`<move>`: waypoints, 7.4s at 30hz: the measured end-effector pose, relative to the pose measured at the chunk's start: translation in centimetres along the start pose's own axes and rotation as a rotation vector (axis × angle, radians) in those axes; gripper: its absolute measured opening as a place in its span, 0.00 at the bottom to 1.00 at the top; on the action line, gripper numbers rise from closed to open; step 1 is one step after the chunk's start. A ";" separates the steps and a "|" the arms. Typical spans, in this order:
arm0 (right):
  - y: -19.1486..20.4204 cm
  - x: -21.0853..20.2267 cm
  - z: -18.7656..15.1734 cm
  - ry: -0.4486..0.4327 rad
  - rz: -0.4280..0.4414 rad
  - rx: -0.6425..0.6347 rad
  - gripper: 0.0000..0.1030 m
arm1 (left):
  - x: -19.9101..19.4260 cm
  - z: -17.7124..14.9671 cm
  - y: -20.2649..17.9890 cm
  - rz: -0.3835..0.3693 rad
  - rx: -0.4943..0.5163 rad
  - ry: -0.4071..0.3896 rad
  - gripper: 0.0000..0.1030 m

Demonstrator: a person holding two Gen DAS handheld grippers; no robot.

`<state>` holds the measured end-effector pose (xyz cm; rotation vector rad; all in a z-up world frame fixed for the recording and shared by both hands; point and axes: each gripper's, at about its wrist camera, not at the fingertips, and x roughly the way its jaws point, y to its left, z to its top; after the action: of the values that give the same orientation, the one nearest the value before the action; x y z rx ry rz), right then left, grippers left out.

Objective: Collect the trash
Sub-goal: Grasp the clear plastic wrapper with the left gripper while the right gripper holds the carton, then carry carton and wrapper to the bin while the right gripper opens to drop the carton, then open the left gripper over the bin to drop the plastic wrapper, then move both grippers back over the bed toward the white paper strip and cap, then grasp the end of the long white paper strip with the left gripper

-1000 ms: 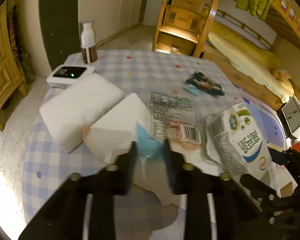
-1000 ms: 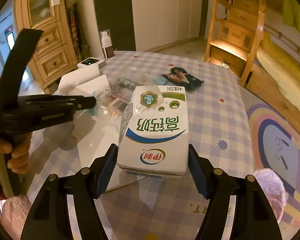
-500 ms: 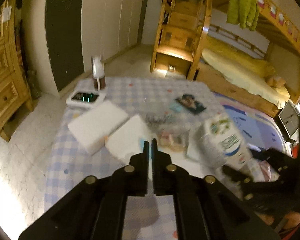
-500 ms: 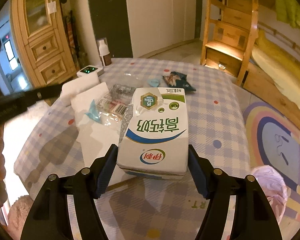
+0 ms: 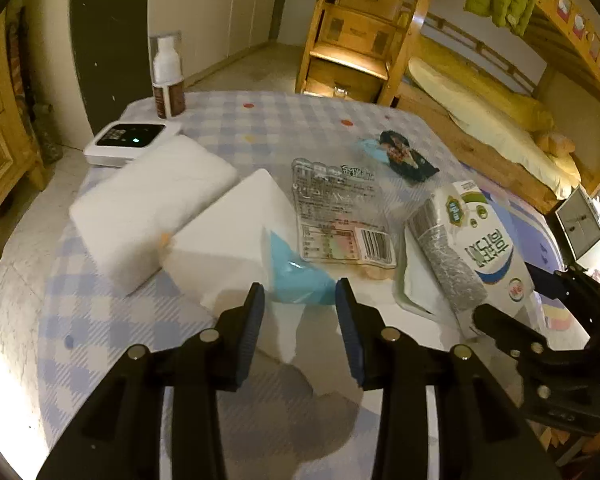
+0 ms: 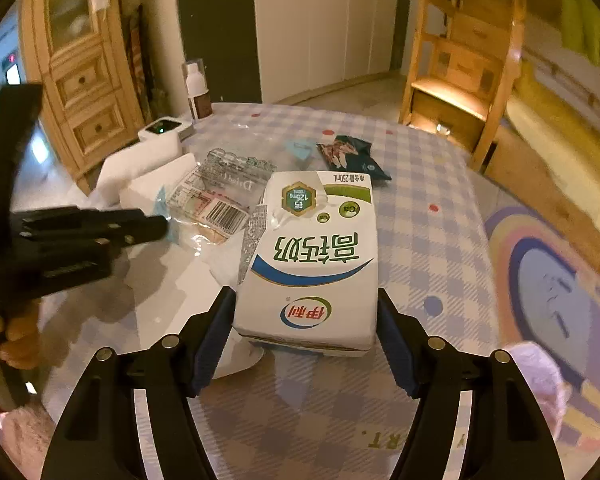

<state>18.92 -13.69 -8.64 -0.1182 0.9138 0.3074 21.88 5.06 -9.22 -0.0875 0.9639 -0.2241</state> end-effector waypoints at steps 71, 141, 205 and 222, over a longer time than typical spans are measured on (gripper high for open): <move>-14.0 -18.4 -14.9 -0.187 -0.316 0.454 0.64 | -6.1 -5.6 -26.1 -0.313 0.404 -0.101 0.03; 1.3 -4.0 -3.1 -0.017 0.006 0.076 0.11 | -8.8 -5.6 2.3 0.140 -0.053 -0.120 0.62; 0.7 -10.7 -5.0 -0.112 0.103 0.128 0.33 | -10.3 -11.4 0.2 0.156 0.008 -0.045 0.93; -0.5 -10.6 -6.0 -0.101 0.086 0.162 0.34 | -7.5 -11.2 -1.2 0.137 0.022 -0.081 0.66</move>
<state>8.47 -17.82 -3.93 0.0852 0.8418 0.3149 8.40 5.84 -9.36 -0.0099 0.8825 -0.1047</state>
